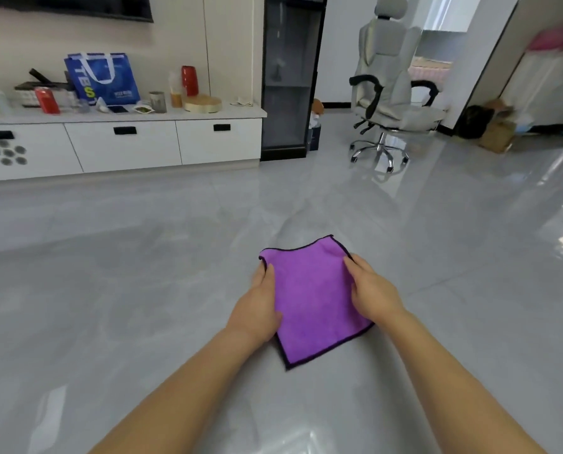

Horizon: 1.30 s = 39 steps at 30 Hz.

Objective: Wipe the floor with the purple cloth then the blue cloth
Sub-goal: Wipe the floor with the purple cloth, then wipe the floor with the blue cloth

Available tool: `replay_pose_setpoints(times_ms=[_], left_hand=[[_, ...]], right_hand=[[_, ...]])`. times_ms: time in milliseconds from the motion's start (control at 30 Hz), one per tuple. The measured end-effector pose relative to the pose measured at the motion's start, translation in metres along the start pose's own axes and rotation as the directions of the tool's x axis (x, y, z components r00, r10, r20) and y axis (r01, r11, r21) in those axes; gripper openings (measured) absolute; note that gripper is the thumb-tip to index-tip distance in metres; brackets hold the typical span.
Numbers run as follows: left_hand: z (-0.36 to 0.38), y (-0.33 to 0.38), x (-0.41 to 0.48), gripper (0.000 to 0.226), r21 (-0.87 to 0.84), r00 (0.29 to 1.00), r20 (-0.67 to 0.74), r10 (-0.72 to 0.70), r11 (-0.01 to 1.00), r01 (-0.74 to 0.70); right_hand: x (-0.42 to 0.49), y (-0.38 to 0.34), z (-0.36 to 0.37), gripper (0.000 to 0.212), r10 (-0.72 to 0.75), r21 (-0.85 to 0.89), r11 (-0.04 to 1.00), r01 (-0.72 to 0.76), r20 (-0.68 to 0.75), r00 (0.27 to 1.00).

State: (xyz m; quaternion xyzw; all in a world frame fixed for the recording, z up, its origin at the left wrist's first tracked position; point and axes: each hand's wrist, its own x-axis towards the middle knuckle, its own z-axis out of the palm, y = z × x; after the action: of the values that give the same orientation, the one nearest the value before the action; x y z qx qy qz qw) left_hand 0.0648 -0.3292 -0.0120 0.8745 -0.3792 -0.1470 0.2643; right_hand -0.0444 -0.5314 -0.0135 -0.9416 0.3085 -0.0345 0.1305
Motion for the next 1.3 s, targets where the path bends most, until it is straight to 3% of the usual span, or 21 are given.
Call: replay_pose_setpoints(times_ms=[167, 333, 433, 500, 567, 667, 767, 833, 933, 1067, 1167, 1233, 1300], left_hand=[[0.007, 0.002, 0.026, 0.096, 0.072, 0.995, 0.088, -0.051, 0.996, 0.045], [0.009, -0.013, -0.003, 0.068, 0.174, 0.997, 0.037, -0.062, 0.983, 0.055], [0.002, -0.023, -0.046, 0.074, 0.265, 0.999, 0.004, -0.050, 0.963, 0.048], [-0.011, -0.039, -0.087, 0.088, 0.254, 0.998, -0.010, -0.069, 0.965, 0.070], [-0.033, -0.066, -0.135, 0.093, 0.258, 0.994, -0.046, -0.103, 0.960, 0.112], [-0.076, -0.125, -0.212, 0.086, 0.266, 0.960, -0.173, -0.218, 0.929, 0.259], [-0.118, -0.183, -0.290, 0.081, 0.175, 0.838, -0.365, -0.407, 0.854, 0.491], [-0.138, -0.216, -0.338, 0.066, 0.050, 0.741, -0.431, -0.515, 0.806, 0.590], [-0.147, -0.250, -0.391, 0.050, -0.024, 0.668, -0.399, -0.628, 0.735, 0.678], [-0.137, -0.259, -0.422, 0.067, -0.051, 0.614, -0.305, -0.728, 0.656, 0.753], [-0.131, -0.251, -0.427, 0.064, -0.221, 0.598, -0.260, -0.758, 0.649, 0.728], [-0.131, -0.245, -0.428, 0.054, -0.285, 0.598, -0.252, -0.761, 0.649, 0.706], [-0.131, -0.243, -0.431, 0.048, -0.309, 0.614, -0.250, -0.749, 0.663, 0.682]], right_hand=[[0.025, 0.013, 0.000, 0.067, 0.081, -0.012, 0.997, -0.080, 0.093, 0.992], [-0.004, 0.005, 0.022, 0.054, 0.121, -0.108, 0.987, -0.118, 0.018, 0.992], [-0.022, -0.001, 0.035, 0.061, 0.148, -0.118, 0.984, -0.133, 0.130, 0.980], [-0.033, -0.016, 0.032, 0.063, 0.158, -0.077, 0.985, -0.151, 0.088, 0.984], [-0.055, -0.049, 0.029, 0.064, 0.074, -0.036, 0.997, -0.072, 0.041, 0.996], [-0.114, -0.121, 0.042, 0.066, -0.145, 0.054, 0.989, 0.140, 0.104, 0.984], [-0.181, -0.193, 0.065, 0.072, -0.239, 0.174, 0.962, 0.210, 0.167, 0.956], [-0.213, -0.238, 0.082, 0.059, -0.273, 0.241, 0.947, 0.214, 0.245, 0.930], [-0.244, -0.294, 0.096, 0.037, -0.263, 0.305, 0.938, 0.164, 0.320, 0.910], [-0.266, -0.342, 0.103, 0.030, -0.237, 0.255, 0.954, 0.159, 0.316, 0.919], [-0.283, -0.358, 0.103, 0.016, -0.277, 0.198, 0.953, 0.228, 0.271, 0.922], [-0.293, -0.356, 0.103, 0.026, -0.294, 0.231, 0.941, 0.249, 0.186, 0.938], [-0.300, -0.351, 0.104, 0.059, -0.321, 0.278, 0.921, 0.273, 0.147, 0.935]])
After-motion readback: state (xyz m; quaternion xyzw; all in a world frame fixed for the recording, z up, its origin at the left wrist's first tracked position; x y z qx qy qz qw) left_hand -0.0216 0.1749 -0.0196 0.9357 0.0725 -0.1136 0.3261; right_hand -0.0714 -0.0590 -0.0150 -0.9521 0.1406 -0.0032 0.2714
